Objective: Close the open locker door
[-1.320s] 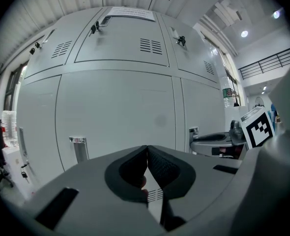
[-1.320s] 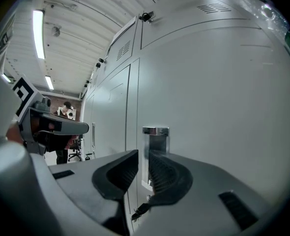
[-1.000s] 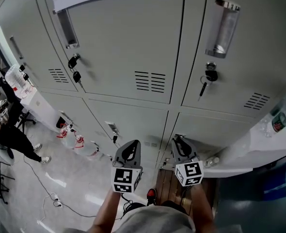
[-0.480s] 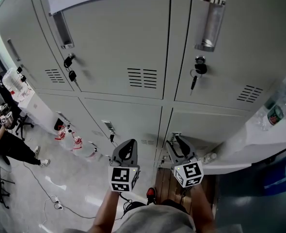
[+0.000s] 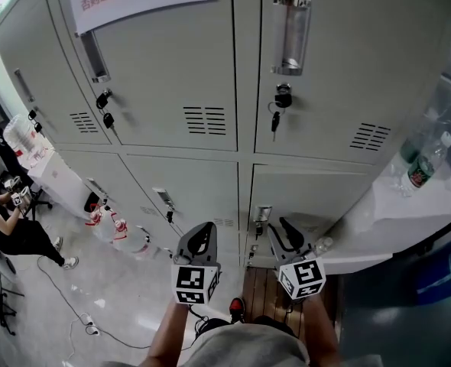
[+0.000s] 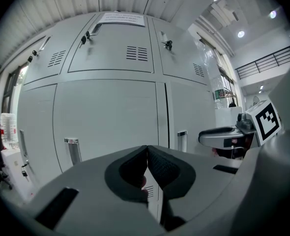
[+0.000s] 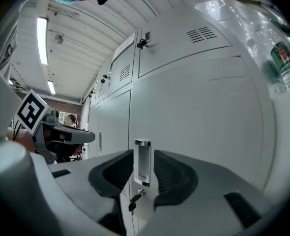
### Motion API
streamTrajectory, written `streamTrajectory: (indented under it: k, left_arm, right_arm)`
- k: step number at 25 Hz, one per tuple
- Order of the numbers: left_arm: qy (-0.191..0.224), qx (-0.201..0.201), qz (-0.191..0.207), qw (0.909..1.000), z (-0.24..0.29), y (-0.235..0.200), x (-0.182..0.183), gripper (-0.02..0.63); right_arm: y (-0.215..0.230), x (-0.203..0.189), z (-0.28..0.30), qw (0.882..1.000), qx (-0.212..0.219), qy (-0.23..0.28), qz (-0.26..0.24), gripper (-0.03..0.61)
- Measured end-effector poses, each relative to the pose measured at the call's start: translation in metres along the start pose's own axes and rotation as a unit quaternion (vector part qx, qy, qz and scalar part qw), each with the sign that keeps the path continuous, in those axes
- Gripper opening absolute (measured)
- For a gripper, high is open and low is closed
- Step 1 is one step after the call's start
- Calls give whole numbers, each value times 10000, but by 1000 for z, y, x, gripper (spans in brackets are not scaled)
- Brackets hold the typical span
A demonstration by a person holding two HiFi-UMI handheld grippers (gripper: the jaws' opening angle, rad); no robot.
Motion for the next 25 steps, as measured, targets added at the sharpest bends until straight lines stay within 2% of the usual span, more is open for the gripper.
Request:
streamTrajectory:
  k: [10,25]
  left_arm:
    - [38,-163,48,9998,-9,55,8,21]
    - [34,-51,71,10000,-60,143,10,21]
  right_arm:
    - [52,17,-74,9980,-625,133,3,92]
    - [61,24,-171,9988,-479,137,5,28]
Point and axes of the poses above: the fingertips, and each gripper's own axes: z forward along the fingers, y to its right, x out of its top, the point moved 2 cm from there along -z, backward along the fingers, and after that the axes turned 10 degrees about y, right-handed, at the moved point
